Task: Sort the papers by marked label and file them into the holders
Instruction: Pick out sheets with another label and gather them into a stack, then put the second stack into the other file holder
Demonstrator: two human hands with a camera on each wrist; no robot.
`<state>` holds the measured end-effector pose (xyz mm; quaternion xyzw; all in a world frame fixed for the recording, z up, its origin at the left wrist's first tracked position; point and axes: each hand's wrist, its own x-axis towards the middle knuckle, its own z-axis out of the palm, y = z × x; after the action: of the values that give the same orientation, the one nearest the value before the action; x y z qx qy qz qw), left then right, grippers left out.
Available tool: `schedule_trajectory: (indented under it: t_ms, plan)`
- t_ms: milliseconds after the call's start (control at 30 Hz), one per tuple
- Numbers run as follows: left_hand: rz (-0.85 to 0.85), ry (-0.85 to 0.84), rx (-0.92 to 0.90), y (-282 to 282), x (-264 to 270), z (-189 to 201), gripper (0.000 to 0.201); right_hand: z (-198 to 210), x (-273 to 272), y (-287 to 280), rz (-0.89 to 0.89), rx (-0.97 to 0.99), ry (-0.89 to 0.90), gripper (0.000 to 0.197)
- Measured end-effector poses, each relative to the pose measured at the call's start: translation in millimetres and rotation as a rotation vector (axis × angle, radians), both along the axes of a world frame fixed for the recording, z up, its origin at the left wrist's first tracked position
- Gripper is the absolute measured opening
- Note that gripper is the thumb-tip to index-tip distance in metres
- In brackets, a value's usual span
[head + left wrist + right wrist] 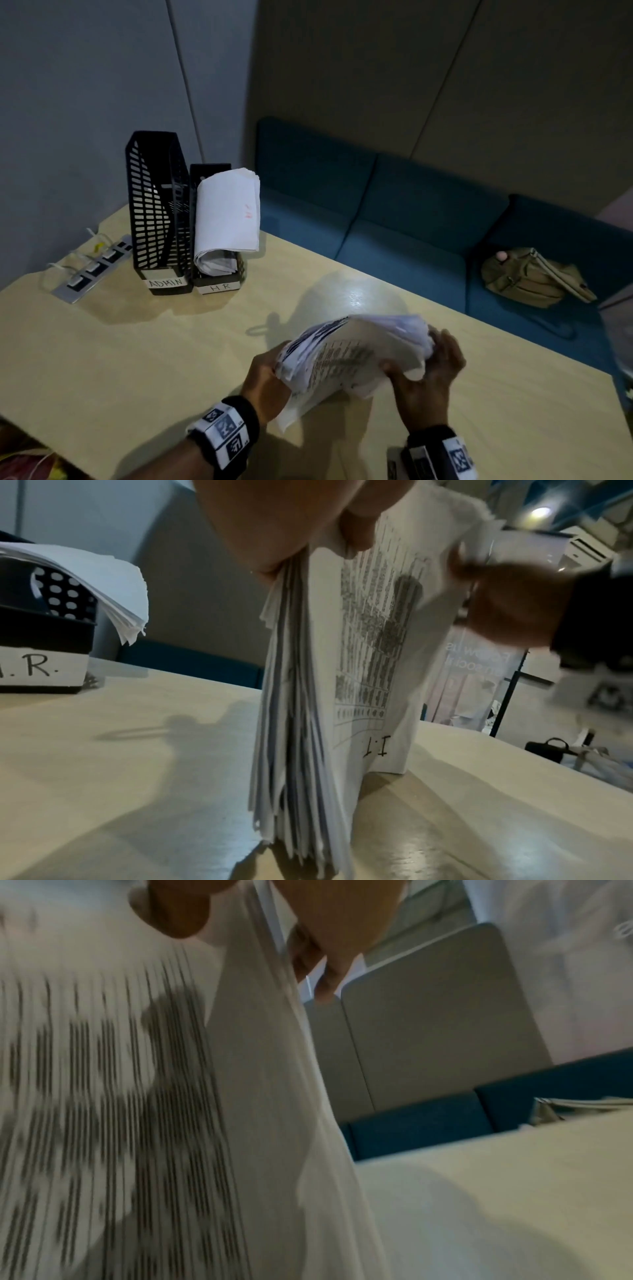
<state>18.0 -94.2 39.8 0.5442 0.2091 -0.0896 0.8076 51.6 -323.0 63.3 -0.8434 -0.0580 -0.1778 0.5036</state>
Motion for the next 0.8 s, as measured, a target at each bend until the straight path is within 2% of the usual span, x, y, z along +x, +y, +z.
schedule_trajectory:
  t_ms: [33,100,133,167,233,300,333,367,433,467,533,600,700,767,800]
  plan:
    - [-0.033,-0.013,0.085,3,0,3,0.064,10,2,0,-0.005,0.028,-0.116,0.083]
    - [-0.078,-0.055,0.227,4,-1,15,0.064,25,10,1,0.062,-0.177,-0.238,0.077]
    - [-0.133,-0.073,0.203,2,-2,18,0.058,29,14,3,0.083,-0.273,-0.237,0.080]
    - [-0.118,-0.087,0.216,0,-3,25,0.053,25,18,1,0.105,-0.347,-0.211,0.088]
    - [-0.061,-0.093,0.180,-1,-1,24,0.047,20,24,0,0.117,-0.330,-0.161,0.086]
    - [-0.011,-0.071,0.123,0,2,33,0.034,16,29,3,0.017,-0.284,-0.126,0.073]
    - [-0.012,-0.082,0.173,1,4,35,0.023,13,31,4,-0.017,-0.213,-0.062,0.076]
    - [0.000,-0.129,0.231,2,4,42,0.016,11,32,7,-0.052,-0.094,0.066,0.084]
    - [0.013,-0.181,0.187,7,4,48,0.021,10,32,22,-0.024,0.217,0.315,0.093]
    - [0.019,-0.198,0.189,14,4,50,0.025,9,33,30,0.015,0.305,0.387,0.085]
    - [-0.053,-0.280,0.172,32,-2,67,0.007,8,37,47,0.062,0.216,0.384,0.052]
    - [-0.106,-0.287,0.148,60,-6,75,0.035,12,48,72,0.064,0.124,0.309,0.023]
    - [-0.061,-0.312,0.217,96,-11,89,0.026,30,71,120,0.166,0.055,0.232,0.018]
    - [0.137,-0.268,0.221,118,-10,93,0.035,38,86,160,0.263,-0.030,0.233,0.019]
    - [0.260,-0.255,0.229,128,-8,95,0.046,38,92,182,0.290,-0.081,0.213,0.024]
